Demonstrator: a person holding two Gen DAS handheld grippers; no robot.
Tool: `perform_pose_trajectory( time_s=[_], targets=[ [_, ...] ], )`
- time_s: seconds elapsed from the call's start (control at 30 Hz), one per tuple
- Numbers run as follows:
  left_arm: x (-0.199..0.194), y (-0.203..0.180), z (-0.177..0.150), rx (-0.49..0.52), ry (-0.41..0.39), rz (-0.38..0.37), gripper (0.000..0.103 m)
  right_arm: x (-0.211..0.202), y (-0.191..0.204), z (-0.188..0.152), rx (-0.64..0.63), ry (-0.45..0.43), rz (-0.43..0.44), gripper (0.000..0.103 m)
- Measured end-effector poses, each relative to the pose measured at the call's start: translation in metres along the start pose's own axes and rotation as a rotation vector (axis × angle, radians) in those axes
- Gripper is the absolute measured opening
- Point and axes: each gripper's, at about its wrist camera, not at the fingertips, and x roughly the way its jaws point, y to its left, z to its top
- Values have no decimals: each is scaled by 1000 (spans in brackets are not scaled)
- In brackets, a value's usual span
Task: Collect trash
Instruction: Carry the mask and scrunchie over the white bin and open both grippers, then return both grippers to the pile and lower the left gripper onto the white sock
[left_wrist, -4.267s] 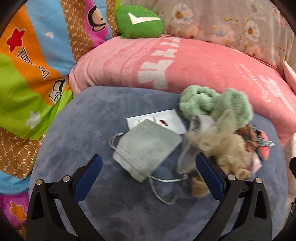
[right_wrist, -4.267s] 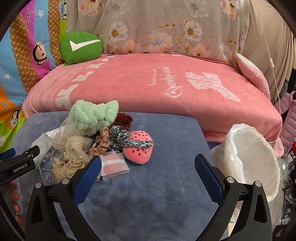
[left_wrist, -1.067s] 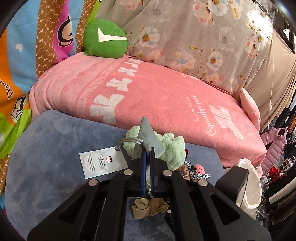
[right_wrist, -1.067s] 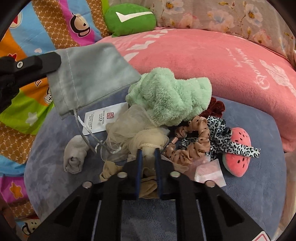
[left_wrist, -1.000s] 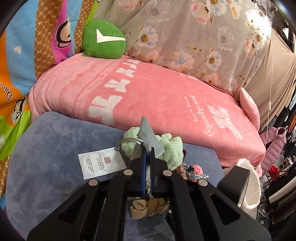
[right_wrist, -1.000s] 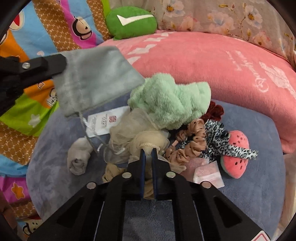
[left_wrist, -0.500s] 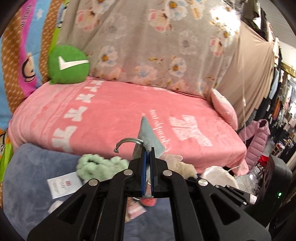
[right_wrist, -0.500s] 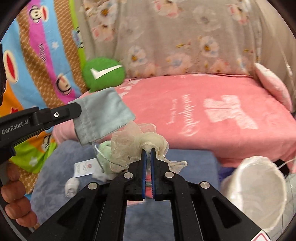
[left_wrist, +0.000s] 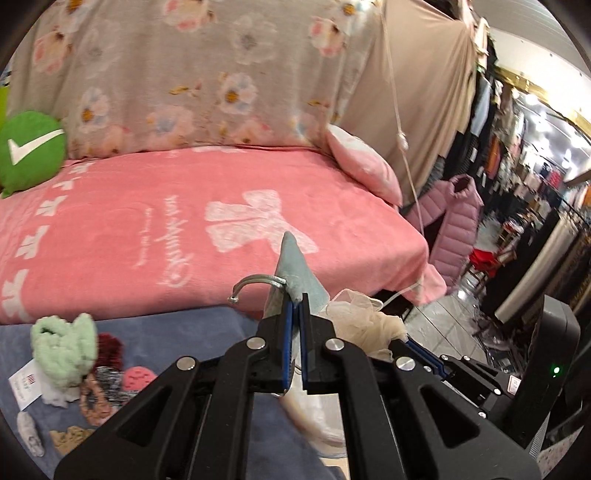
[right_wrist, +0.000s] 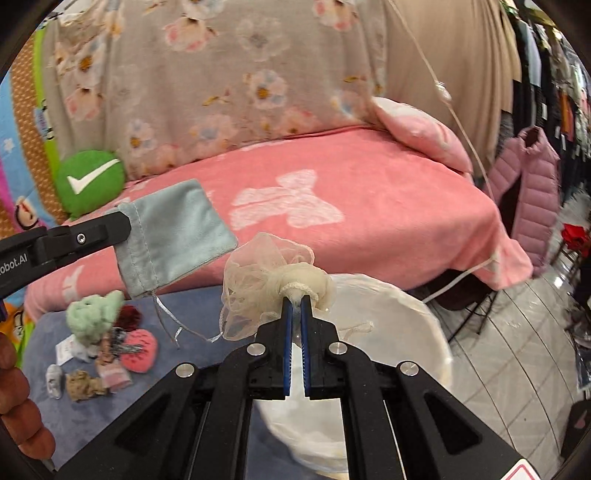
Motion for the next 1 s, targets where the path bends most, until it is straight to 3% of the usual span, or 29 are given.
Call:
perform_pose_trajectory(
  time_s=[0.23,0.47,0.5,0.57,0.63,0.77,1.0],
  targets=[
    [37,-38,-14,47,54,-49,3,11,-47,-15,62,39,-68,4],
    [63,-49,-27,57,96,-43,6,27,-58,-26,75,77,-80,11],
    [66,-48,-29,50,100,-31,10,28,-57,-27,71,73,-88,14],
    [68,-44,-31,30,103,-13,38,28,-56,-27,67,65,-96,28],
    [68,-38,-32,10,92,6,49,25,-55,-26,62,50,-97,42],
    [65,-28,-32,-12,86,33,57,22,-46,-22,35,35,-100,47],
    [49,-3,-34,-50,64,89,60,15,-18,-15,-2,6,-58,52]
  ],
)
